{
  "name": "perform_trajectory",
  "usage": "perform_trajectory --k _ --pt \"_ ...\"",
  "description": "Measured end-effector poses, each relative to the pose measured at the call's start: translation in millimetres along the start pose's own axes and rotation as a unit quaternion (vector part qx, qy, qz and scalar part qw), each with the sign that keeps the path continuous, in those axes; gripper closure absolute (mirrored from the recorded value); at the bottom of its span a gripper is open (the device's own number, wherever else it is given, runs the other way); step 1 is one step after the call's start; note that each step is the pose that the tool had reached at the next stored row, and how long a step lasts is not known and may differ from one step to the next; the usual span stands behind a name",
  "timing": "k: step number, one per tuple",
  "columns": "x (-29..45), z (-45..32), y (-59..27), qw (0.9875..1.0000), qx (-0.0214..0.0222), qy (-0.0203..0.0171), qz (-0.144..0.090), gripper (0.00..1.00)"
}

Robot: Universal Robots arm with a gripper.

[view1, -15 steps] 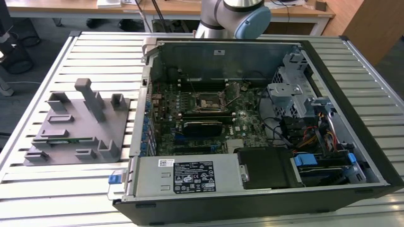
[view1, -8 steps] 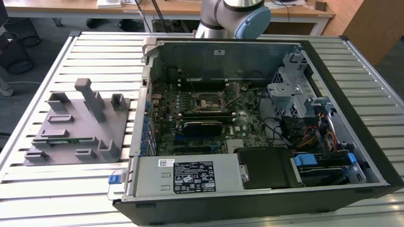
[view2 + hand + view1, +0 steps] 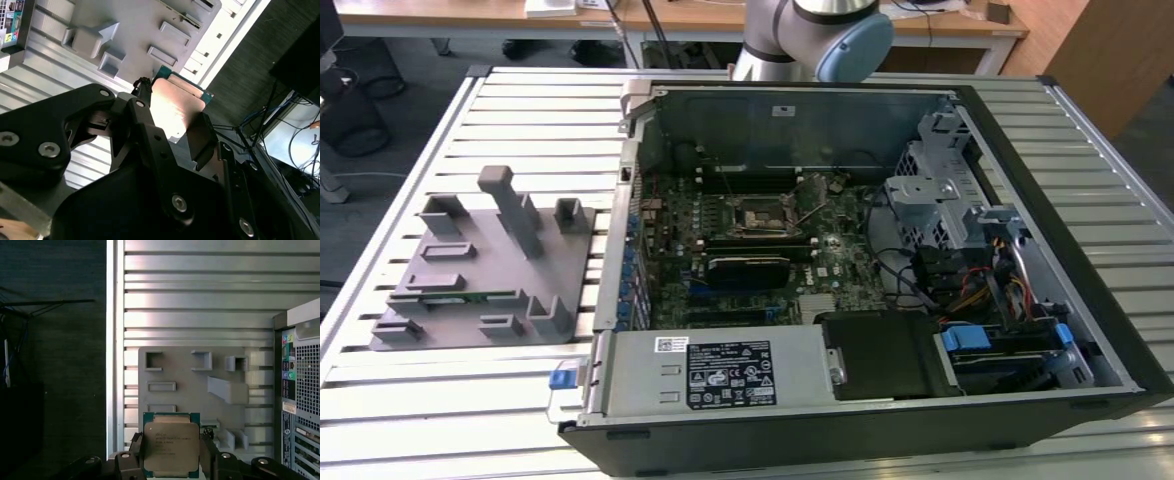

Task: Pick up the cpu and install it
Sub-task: 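Pick up the cpu and move it towards the insertion slot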

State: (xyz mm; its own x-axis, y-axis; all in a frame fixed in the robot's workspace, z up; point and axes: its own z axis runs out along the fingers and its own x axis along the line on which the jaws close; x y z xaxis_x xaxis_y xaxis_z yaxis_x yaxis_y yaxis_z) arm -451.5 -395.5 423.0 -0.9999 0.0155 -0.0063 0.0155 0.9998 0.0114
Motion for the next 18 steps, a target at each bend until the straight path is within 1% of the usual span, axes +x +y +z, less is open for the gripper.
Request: perform_trajectory --k 4,18 --pt "-7.0 0.1 0.2 1.0000 0.0000 0.0000 0.000 0.47" --pt "-44.7 6.8 0.7 1.0000 0.0000 0.0001 0.000 0.47"
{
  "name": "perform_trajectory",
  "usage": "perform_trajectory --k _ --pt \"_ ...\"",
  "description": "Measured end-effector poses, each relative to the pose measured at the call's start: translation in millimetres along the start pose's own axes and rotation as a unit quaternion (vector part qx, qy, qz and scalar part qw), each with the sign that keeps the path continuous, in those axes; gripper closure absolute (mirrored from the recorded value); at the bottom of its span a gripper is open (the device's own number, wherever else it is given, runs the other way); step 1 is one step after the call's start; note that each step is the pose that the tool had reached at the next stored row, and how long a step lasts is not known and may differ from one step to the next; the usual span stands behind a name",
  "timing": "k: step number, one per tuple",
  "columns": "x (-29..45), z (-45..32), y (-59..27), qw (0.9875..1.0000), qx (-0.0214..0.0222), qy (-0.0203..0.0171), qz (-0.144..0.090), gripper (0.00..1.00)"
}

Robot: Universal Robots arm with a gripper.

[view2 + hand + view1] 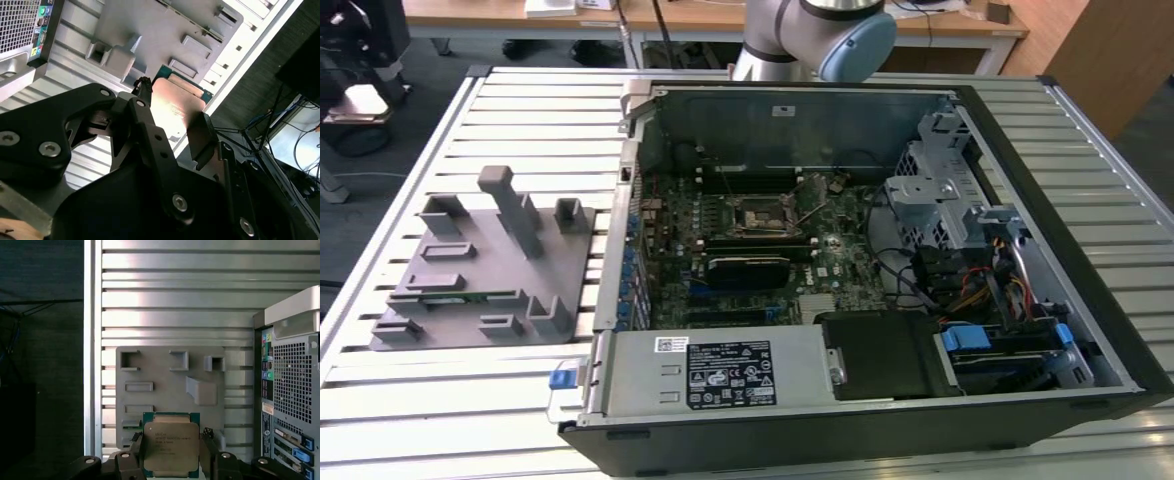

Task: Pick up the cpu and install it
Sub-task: 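Pick up the cpu and move it towards the insertion slot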

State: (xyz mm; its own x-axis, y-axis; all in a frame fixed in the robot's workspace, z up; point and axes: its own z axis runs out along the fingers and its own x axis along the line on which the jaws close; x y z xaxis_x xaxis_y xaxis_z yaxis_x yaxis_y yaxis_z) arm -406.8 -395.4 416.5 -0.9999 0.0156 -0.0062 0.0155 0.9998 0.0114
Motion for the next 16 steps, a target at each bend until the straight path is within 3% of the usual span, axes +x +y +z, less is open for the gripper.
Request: perform_trajectory --k 5,16 --pt "-11.4 2.7 0.1 1.0000 0.0000 0.0000 0.000 0.47" --pt "-25.0 10.3 0.3 1.0000 -0.0006 -0.0001 0.000 0.47"
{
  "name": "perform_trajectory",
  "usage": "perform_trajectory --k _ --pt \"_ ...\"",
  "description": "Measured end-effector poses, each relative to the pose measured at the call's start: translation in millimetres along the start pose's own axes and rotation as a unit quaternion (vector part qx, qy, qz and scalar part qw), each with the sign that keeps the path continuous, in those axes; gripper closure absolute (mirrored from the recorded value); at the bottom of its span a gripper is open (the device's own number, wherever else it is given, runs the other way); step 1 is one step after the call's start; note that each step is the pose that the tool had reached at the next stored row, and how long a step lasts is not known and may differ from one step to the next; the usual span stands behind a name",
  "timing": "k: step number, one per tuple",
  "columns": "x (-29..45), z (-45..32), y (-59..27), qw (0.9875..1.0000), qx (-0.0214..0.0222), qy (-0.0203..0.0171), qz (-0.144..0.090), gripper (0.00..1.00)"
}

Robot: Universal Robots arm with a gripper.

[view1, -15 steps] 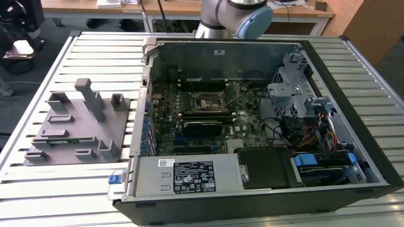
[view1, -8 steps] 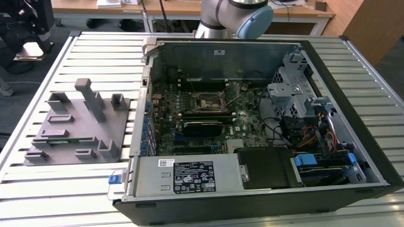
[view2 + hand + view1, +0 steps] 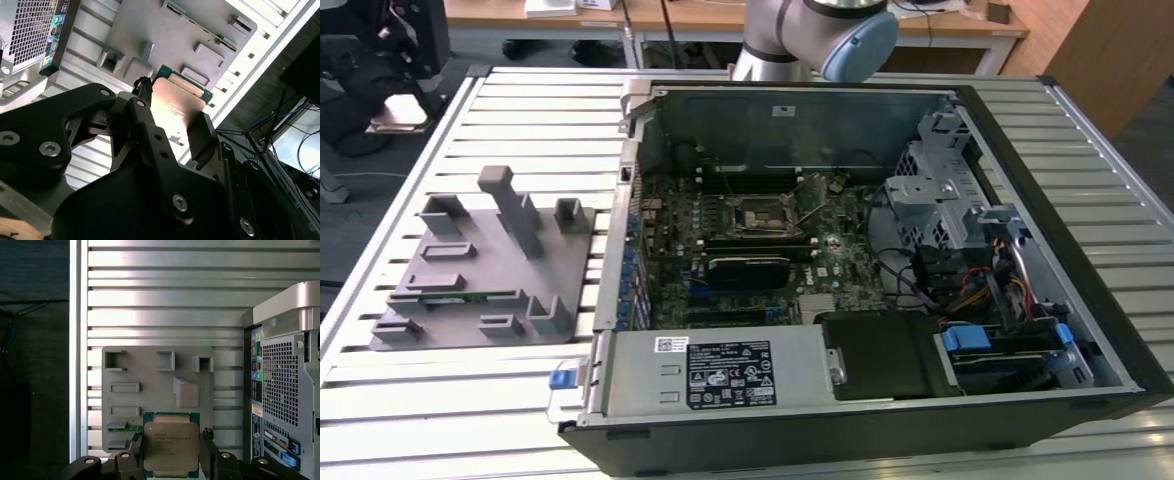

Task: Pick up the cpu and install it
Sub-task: 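Pick up the cpu and move it towards the insertion slot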

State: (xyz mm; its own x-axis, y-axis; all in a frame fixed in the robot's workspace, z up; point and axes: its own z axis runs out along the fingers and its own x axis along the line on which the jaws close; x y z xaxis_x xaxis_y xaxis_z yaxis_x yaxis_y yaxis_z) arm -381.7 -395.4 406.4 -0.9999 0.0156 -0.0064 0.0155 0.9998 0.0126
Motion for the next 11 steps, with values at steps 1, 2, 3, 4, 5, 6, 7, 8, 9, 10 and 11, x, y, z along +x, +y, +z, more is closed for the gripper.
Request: perform_trajectory --k 1,2,3,4,5,6,7,8,9,10,11 --pt "-1.5 0.6 0.0 1.0000 0.0000 0.0000 0.000 0.47" --pt "-3.4 1.0 0.0 1.0000 0.0000 0.0000 0.000 0.47" --pt "-5.2 1.5 0.1 1.0000 0.0000 0.0000 0.000 0.47" --pt "-7.0 1.9 0.1 1.0000 0.0000 0.0000 0.000 0.47" --pt "-8.8 2.4 0.1 1.0000 0.0000 0.0000 0.000 0.47" --pt "-10.5 2.8 0.1 1.0000 0.0000 0.0001 0.000 0.47" --pt "-12.3 3.3 0.1 1.0000 0.0000 0.0000 0.000 0.47" --pt "-14.1 3.8 0.2 1.0000 0.0000 0.0000 0.000 0.47" --pt "-16.0 4.2 0.2 1.0000 0.0000 0.0000 0.000 0.47" --pt "-17.8 4.7 0.2 1.0000 0.0000 0.0000 0.000 0.47" --pt "-19.7 5.2 0.2 1.0000 0.0000 0.0000 0.000 0.47"
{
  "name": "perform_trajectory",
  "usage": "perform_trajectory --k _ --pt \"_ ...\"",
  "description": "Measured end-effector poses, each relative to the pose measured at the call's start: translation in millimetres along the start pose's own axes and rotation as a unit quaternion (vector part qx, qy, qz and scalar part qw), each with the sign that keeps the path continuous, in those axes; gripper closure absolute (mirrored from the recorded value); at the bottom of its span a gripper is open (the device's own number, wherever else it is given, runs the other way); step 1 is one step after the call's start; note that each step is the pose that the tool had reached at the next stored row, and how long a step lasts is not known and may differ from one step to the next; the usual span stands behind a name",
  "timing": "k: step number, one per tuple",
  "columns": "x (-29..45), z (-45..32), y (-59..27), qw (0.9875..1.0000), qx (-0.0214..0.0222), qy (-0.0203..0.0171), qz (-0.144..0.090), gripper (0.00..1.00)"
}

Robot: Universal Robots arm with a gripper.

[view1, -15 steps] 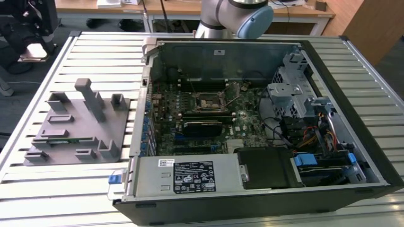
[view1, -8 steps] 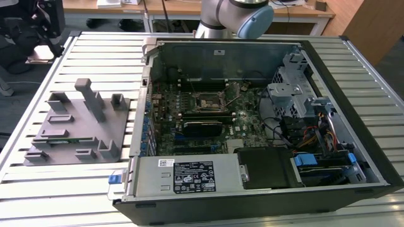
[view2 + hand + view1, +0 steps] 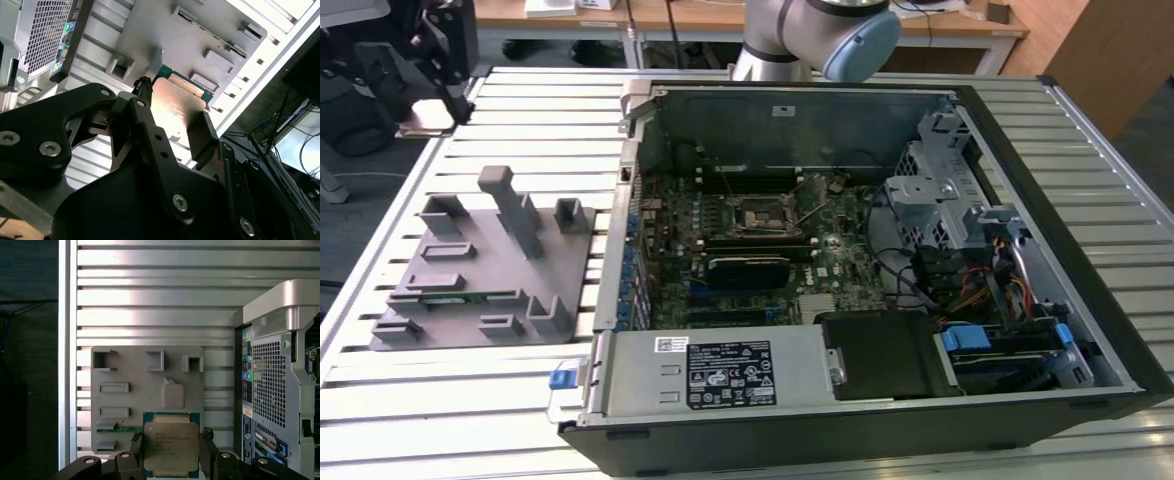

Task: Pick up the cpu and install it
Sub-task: 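Pick up the cpu and move it towards the insertion slot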

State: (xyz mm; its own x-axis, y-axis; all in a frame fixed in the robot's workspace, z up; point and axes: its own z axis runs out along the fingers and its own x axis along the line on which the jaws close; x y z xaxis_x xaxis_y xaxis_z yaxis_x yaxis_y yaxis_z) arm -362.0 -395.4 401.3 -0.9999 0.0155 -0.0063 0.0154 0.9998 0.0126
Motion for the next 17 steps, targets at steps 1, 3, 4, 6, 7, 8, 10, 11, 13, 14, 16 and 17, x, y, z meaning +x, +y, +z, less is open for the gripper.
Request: perform_trajectory --k 1,3,4,6,7,8,10,11,13,14,16,17 --pt "-2.0 0.5 0.0 1.0000 0.0000 0.0000 0.000 0.47" --pt "-5.8 1.5 0.1 1.0000 0.0000 0.0000 0.000 0.47" --pt "-7.9 1.9 0.1 1.0000 0.0000 0.0000 0.000 0.47" --pt "-12.0 2.9 0.2 1.0000 0.0000 0.0000 0.000 0.47" --pt "-14.0 3.4 0.2 1.0000 0.0000 0.0000 0.000 0.47" --pt "-16.0 3.9 0.3 1.0000 0.0000 0.0000 0.000 0.47" --pt "-20.2 5.0 0.3 1.0000 0.0000 0.0000 0.000 0.47" --pt "-22.3 5.5 0.4 1.0000 0.0000 0.0000 0.000 0.47" --pt "-26.1 6.5 0.5 1.0000 0.0000 0.0000 0.000 0.47" --pt "-28.1 7.1 0.5 1.0000 0.0000 0.0000 0.000 0.47" --pt "-32.1 8.1 0.6 1.0000 0.0000 0.0000 0.000 0.47" --pt "-34.2 8.5 0.6 1.0000 0.0000 0.0000 0.000 0.47"
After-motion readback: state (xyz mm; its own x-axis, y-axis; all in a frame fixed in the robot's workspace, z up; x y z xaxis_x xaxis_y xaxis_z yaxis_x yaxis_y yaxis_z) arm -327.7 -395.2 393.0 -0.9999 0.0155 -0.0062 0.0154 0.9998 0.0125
